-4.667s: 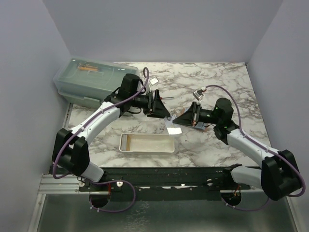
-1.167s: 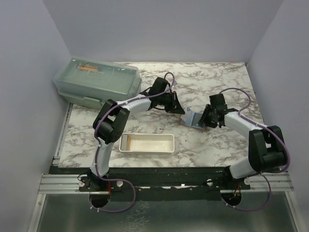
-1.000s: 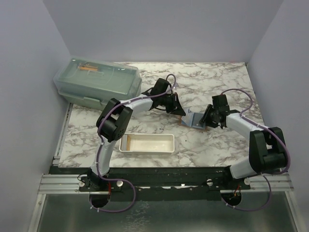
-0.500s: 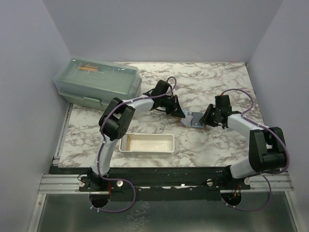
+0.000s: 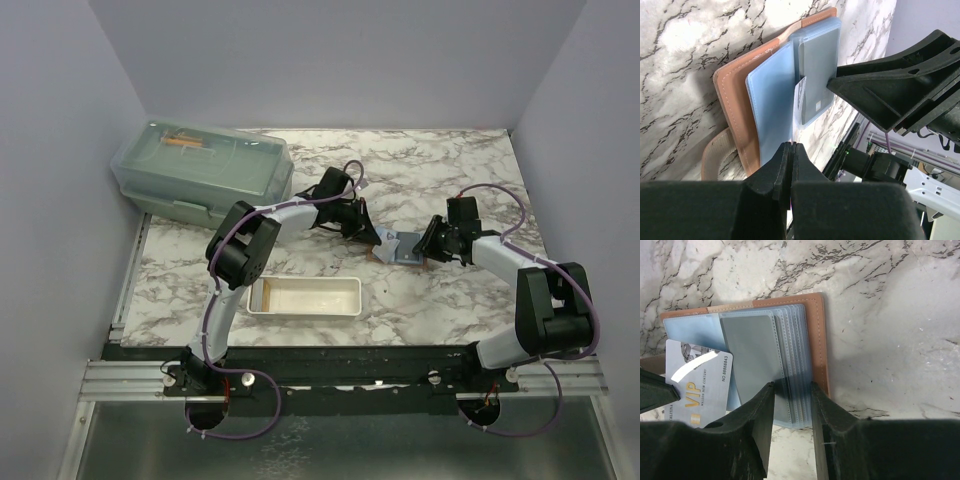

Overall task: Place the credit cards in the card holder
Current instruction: Insert the credit card into the card holder.

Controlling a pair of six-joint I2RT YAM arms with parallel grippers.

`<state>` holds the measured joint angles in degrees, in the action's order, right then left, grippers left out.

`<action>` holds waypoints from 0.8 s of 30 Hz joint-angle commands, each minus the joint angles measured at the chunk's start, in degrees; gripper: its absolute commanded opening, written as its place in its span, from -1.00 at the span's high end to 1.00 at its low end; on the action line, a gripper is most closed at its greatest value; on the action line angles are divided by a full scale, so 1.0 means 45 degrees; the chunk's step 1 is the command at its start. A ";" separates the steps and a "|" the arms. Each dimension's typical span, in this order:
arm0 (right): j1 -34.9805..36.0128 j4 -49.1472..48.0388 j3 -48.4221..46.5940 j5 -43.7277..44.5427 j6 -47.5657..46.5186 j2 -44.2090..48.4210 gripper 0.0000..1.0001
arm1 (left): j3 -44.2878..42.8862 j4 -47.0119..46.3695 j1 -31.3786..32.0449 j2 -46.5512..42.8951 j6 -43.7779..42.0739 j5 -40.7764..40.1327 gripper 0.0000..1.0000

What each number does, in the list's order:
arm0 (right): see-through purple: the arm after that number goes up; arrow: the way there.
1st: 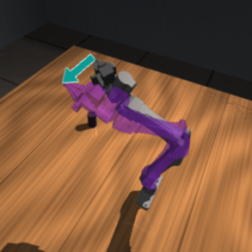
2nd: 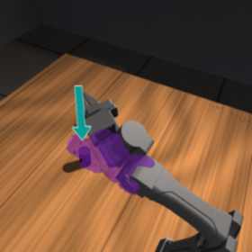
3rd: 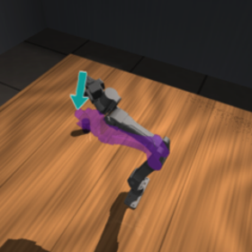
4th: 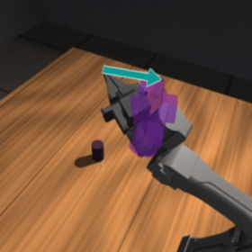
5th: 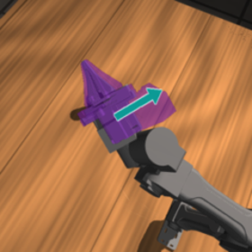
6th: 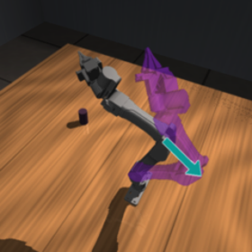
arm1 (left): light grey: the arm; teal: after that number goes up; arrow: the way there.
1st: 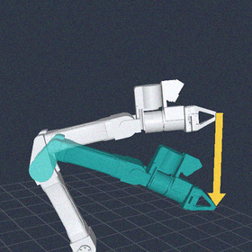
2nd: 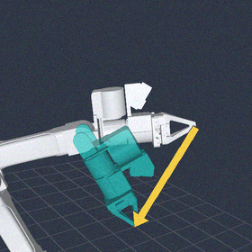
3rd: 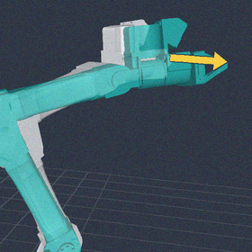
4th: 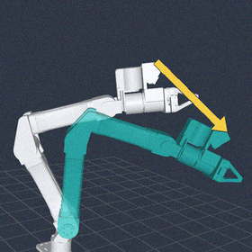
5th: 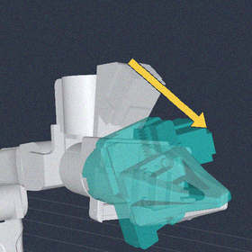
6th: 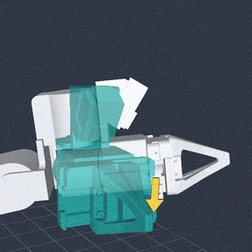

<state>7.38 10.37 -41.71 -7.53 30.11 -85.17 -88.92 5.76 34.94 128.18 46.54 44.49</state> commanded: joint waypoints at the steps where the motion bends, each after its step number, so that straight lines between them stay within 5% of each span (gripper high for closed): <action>1: -0.0018 0.0254 0.0345 -0.0371 -0.0316 -0.0361 0.32 | 0.0113 0.0087 -0.0126 -0.0242 -0.0286 0.0063 1.00; 24: -0.0023 0.0293 0.0179 -0.0687 -0.0400 -0.0602 0.32 | 0.0506 -0.0286 -0.0245 -0.0777 -0.0344 0.0162 1.00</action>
<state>7.03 9.80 -41.71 -8.86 29.47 -85.62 -88.47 5.43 33.87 128.16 45.78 45.19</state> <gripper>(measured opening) 0.343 0.018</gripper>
